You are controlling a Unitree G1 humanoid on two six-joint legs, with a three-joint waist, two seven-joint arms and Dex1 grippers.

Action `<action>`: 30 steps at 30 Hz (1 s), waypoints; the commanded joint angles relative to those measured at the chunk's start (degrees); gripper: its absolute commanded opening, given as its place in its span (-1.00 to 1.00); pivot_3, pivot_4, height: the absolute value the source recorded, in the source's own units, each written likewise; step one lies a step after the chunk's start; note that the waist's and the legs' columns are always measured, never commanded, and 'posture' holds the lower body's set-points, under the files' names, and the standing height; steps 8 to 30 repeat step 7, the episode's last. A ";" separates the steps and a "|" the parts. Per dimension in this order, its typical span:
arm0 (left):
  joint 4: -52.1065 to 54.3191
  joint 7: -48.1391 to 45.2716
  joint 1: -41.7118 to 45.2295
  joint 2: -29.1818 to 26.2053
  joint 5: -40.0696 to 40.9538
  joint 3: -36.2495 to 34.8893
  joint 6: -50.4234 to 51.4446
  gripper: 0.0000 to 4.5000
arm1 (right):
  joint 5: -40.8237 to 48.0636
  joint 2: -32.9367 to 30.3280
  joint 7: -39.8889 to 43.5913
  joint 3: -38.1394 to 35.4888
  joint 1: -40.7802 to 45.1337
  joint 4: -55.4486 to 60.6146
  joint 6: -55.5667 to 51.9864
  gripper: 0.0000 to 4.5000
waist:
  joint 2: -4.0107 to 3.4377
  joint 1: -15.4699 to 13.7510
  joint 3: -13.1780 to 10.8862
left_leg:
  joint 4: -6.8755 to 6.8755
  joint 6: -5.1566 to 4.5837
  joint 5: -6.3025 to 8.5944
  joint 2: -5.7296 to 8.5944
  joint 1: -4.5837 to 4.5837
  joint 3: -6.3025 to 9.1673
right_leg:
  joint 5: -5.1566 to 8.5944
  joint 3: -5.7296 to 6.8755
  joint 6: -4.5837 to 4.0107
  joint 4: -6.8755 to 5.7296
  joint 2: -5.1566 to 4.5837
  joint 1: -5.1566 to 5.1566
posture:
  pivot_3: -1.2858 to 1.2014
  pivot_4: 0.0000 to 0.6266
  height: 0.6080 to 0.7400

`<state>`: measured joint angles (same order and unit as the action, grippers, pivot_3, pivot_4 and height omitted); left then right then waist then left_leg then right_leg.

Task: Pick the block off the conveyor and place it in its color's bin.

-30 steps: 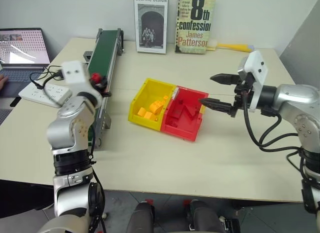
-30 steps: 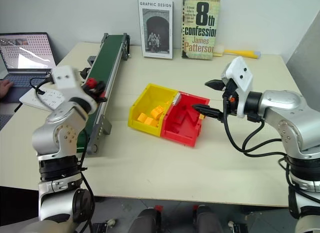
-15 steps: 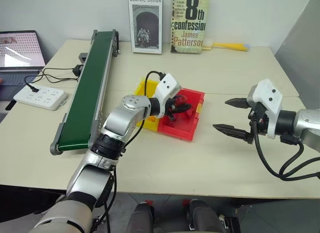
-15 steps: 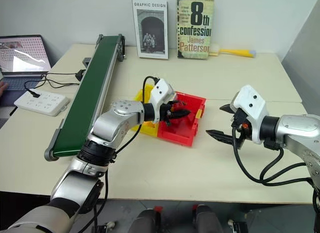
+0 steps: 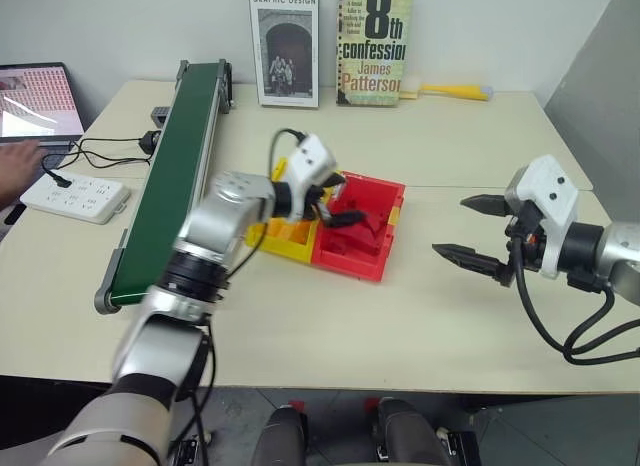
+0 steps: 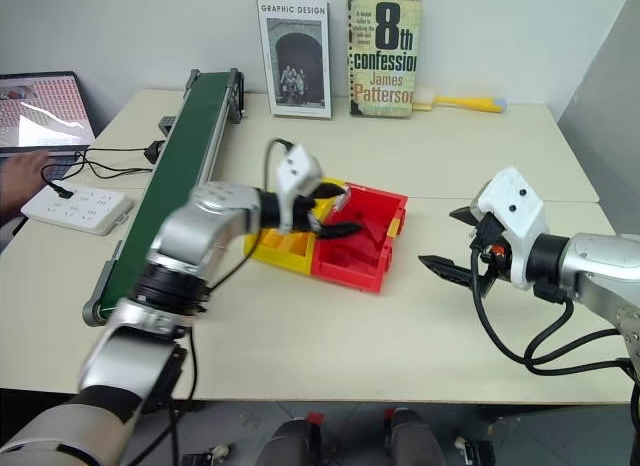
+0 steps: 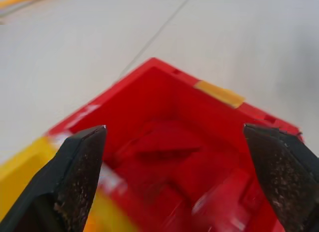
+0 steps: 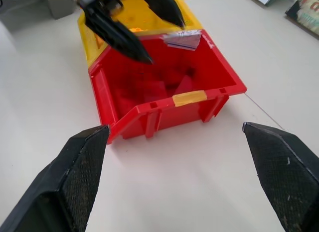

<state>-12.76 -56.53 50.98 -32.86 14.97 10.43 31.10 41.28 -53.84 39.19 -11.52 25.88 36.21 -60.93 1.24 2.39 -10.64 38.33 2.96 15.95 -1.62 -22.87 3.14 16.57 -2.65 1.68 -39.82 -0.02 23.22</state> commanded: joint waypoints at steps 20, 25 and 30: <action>14.49 -5.64 -13.56 -20.25 4.51 -14.21 5.41 1.00 | -6.17 1.89 10.90 9.03 9.74 -16.80 14.37 1.00 | -0.02 -0.10 -0.02 | -0.06 0.00 0.00 0.00 -0.03 0.04 | 0.01 0.09 0.00 0.09 -0.07 0.01 | 0.03 -0.52 1.00; 14.49 -5.64 -13.56 -20.25 4.51 -14.21 5.41 1.00 | -6.17 1.89 10.90 9.03 9.74 -16.80 14.37 1.00 | -0.02 -0.10 -0.02 | -0.06 0.00 0.00 0.00 -0.03 0.04 | 0.01 0.09 0.00 0.09 -0.07 0.01 | 0.03 -0.52 1.00; 14.49 -5.64 -13.56 -20.25 4.51 -14.21 5.41 1.00 | -6.17 1.89 10.90 9.03 9.74 -16.80 14.37 1.00 | -0.02 -0.10 -0.02 | -0.06 0.00 0.00 0.00 -0.03 0.04 | 0.01 0.09 0.00 0.09 -0.07 0.01 | 0.03 -0.52 1.00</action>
